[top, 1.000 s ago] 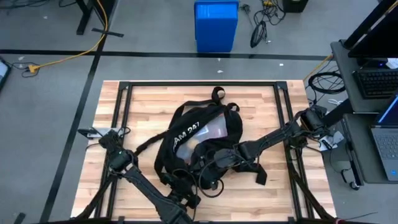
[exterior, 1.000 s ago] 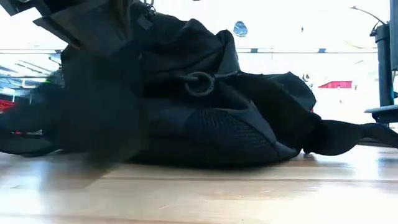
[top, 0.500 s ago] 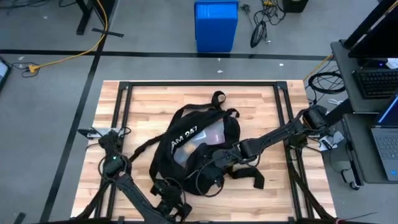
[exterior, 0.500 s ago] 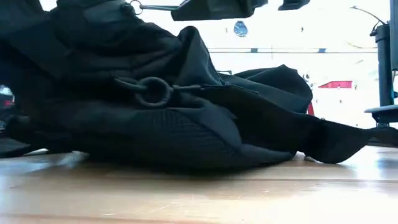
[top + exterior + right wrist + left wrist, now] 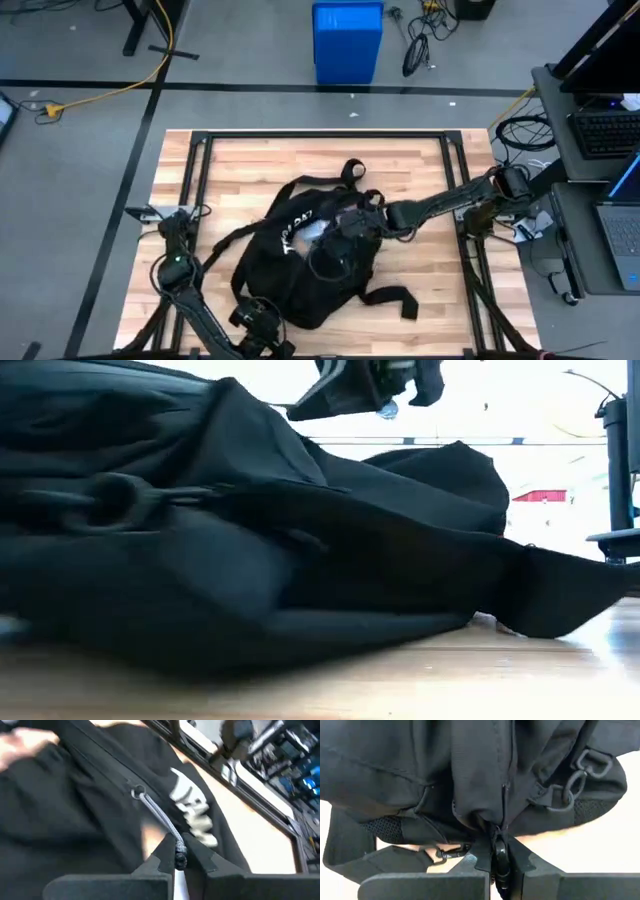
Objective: Unpack backpack
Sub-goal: Close the black backpack, then return to Home Position
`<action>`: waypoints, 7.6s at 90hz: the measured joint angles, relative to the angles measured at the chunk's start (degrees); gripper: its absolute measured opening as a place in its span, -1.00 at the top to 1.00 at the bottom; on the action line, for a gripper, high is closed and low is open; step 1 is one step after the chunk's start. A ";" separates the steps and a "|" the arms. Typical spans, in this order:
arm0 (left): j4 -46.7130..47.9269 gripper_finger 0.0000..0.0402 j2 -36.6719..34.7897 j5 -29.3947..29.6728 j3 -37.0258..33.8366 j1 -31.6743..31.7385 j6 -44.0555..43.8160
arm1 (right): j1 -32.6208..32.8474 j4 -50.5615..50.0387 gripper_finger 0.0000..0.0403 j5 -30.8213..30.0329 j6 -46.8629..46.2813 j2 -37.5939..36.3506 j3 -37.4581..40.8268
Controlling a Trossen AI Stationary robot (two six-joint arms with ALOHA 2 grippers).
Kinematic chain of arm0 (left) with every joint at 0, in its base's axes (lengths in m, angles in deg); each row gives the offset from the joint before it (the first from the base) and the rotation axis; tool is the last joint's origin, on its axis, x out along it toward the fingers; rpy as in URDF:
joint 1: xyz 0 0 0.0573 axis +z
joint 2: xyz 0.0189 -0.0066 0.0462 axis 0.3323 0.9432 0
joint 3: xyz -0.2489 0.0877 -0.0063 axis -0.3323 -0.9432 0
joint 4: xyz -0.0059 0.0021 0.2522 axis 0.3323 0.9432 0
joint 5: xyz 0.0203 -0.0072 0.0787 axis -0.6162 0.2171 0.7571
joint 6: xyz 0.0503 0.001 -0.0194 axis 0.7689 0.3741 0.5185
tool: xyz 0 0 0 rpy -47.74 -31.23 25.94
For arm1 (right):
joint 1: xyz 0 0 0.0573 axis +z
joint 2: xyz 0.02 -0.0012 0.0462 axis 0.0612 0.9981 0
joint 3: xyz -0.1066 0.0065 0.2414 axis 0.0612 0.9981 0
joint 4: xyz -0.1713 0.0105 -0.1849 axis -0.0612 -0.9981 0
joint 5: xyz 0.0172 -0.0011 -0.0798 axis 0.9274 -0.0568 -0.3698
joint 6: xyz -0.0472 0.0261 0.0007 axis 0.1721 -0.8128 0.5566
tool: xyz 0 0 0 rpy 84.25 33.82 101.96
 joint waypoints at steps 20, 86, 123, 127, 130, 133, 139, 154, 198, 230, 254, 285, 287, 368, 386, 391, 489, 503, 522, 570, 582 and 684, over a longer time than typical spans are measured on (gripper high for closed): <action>0.60 0.99 0.00 0.26 0.00 -1.26 -3.22 | -7.01 -7.72 1.00 0.62 1.46 -3.27 0.02; 0.64 0.99 -0.01 -1.22 0.00 -5.07 -6.58 | -29.78 -27.48 1.00 0.75 3.51 -10.49 0.07; 0.93 0.99 0.00 -3.15 -0.02 -6.76 -8.27 | -45.14 -30.76 1.00 3.61 2.87 -10.48 0.07; 1.02 0.99 -0.01 -3.15 -0.02 -6.92 -8.30 | -46.95 -30.81 1.00 5.55 2.61 -10.47 0.07; 1.06 0.99 0.00 -3.21 -0.02 -6.97 -8.30 | -48.04 -30.94 1.00 6.64 2.29 -10.47 0.09; 1.06 0.99 -0.01 -3.27 -0.04 -7.00 -8.32 | -49.26 -30.96 1.00 7.72 1.88 -10.45 0.09; 1.14 0.99 -0.01 -3.35 -0.04 -7.05 -8.67 | -51.44 -30.89 1.00 10.02 0.65 -10.42 0.09; 1.21 0.99 0.00 -3.79 -0.04 -7.05 -9.34 | -54.74 -30.26 1.00 12.84 -0.64 -10.37 0.11; 0.82 0.99 0.00 -4.44 -0.04 -7.33 -9.88 | -56.88 -33.01 1.00 17.24 -2.27 -9.31 0.11; 0.68 0.99 0.00 -4.49 -0.04 -7.40 -11.28 | -57.92 -33.33 1.00 17.43 -5.33 -5.33 0.11; 0.48 0.99 0.00 -4.10 -0.04 -7.31 -10.44 | -58.39 -32.51 1.00 20.17 -5.68 -0.05 0.04; -0.83 0.99 0.00 -3.70 0.17 -5.88 -8.36 | -58.50 -27.94 0.52 21.17 -12.64 -5.04 -1.29; -0.72 0.99 0.00 -3.61 0.17 -5.70 -7.92 | -58.30 -28.44 0.47 21.57 -12.99 -5.99 -1.66; 0.68 0.99 -9.53 19.42 2.76 10.77 30.07 | 5.07 -13.84 0.14 18.04 -35.05 -38.02 20.51; -0.54 0.99 -11.87 21.19 4.50 14.96 40.11 | 13.94 -0.25 0.13 11.40 -34.62 -31.11 25.40; -0.50 0.99 -12.17 21.53 5.31 16.30 42.63 | 15.02 1.19 0.13 7.66 -34.53 -28.94 25.38; -10.55 0.99 -12.63 37.87 3.36 26.90 66.99 | 8.39 3.63 1.00 -31.03 -24.10 -14.67 22.84; -10.16 0.99 -12.76 38.14 -2.38 29.38 62.20 | 5.80 1.19 1.00 -30.90 -23.35 -14.65 22.88; -10.10 0.99 -12.70 37.50 -6.73 31.17 61.39 | 1.61 -2.86 1.00 -30.81 -21.99 -14.66 22.91; -23.34 0.99 -13.69 23.76 -9.67 32.36 69.03 | -2.82 -7.38 1.00 -15.30 -26.49 -18.58 23.39; -31.54 0.99 -13.84 15.35 -11.62 32.92 71.70 | -1.61 -10.29 1.00 -12.65 -27.87 -18.51 24.48; -42.53 0.40 -17.39 -4.96 -15.59 32.79 72.56 | -1.56 -18.45 0.78 4.14 -27.59 -18.51 24.68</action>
